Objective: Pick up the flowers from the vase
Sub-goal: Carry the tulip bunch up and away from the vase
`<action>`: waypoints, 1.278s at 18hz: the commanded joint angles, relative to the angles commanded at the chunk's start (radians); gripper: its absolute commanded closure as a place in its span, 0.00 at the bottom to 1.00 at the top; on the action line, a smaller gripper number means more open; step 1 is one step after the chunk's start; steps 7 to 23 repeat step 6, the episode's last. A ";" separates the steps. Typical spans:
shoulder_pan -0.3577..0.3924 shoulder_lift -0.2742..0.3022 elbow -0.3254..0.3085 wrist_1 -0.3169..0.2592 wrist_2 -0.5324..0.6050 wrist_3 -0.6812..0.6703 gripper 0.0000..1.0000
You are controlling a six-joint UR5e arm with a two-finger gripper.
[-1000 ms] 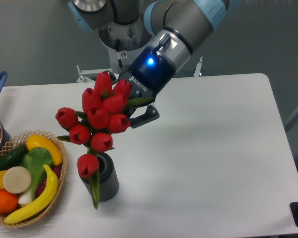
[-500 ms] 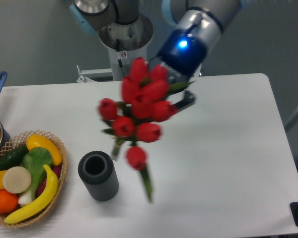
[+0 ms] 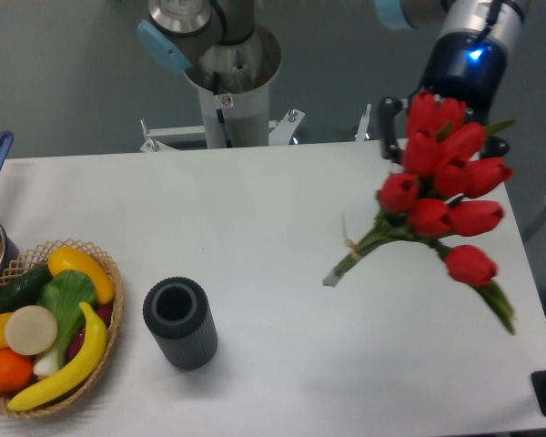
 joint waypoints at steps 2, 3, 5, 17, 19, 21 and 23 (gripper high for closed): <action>0.014 0.002 -0.011 0.003 0.000 0.008 0.64; 0.018 0.002 -0.023 0.003 0.000 0.021 0.64; 0.034 0.005 -0.054 0.005 0.000 0.049 0.64; 0.037 0.006 -0.060 0.005 -0.002 0.058 0.64; 0.037 0.006 -0.060 0.005 -0.002 0.058 0.64; 0.037 0.006 -0.060 0.005 -0.002 0.058 0.64; 0.037 0.006 -0.060 0.005 -0.002 0.058 0.64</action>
